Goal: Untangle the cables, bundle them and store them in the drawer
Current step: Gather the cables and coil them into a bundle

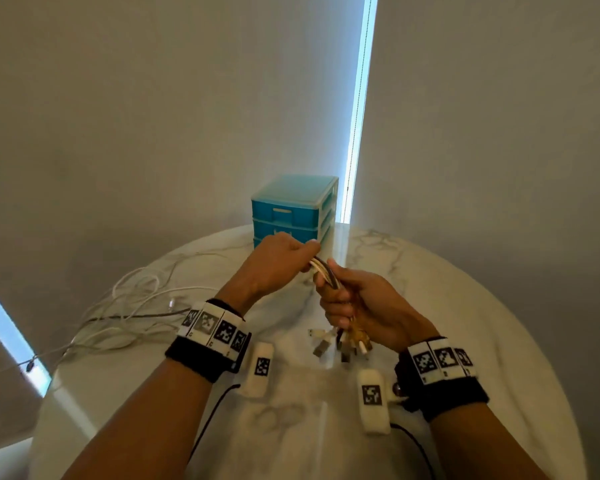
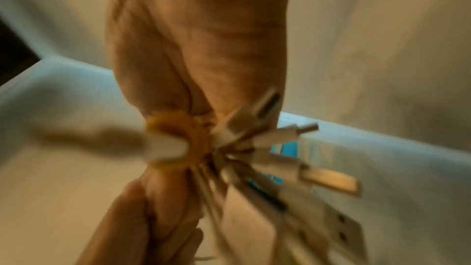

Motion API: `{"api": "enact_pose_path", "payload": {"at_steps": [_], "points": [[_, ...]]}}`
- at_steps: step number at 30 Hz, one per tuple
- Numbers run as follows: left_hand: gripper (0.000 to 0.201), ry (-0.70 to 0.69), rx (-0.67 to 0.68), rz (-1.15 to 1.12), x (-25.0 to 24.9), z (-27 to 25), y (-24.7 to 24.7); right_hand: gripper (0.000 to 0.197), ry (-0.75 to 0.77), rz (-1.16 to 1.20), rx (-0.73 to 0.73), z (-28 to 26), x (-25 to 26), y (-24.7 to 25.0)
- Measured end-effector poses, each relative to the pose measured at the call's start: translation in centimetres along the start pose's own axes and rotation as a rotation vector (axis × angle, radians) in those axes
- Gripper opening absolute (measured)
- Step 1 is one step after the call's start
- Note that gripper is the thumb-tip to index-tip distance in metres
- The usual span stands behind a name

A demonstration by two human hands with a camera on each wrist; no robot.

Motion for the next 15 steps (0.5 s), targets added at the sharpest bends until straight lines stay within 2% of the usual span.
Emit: {"api": "enact_pose_path", "payload": {"at_steps": [4, 8, 11, 15], "points": [[0.053, -0.04, -0.016, -0.113, 0.7, -0.8, -0.7, 0.035, 0.009, 0.188, 0.186, 0.0, -1.3, -1.7], [0.052, -0.06, -0.037, -0.171, 1.3, -1.8, -0.1, 0.033, -0.037, 0.157, 0.269, 0.2, -1.7, -2.5], [0.056, -0.081, -0.066, -0.26, 1.2, -2.6, 0.3, 0.042, -0.038, 0.052, 0.165, 0.4, -1.3, -3.0], [0.068, -0.045, -0.087, -0.325, 0.8, -2.7, 0.4, 0.045, 0.158, 0.007, -0.094, 0.5, 0.7, -2.1]]}}
Point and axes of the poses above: each hand's wrist, its own z-axis towards the middle knuckle, its own y-axis out of the back of the hand, x = y × z, the point moved 8 cm from there along z, towards the middle knuckle, and after that the axes turned 10 degrees about -z, right-handed, at the moved point
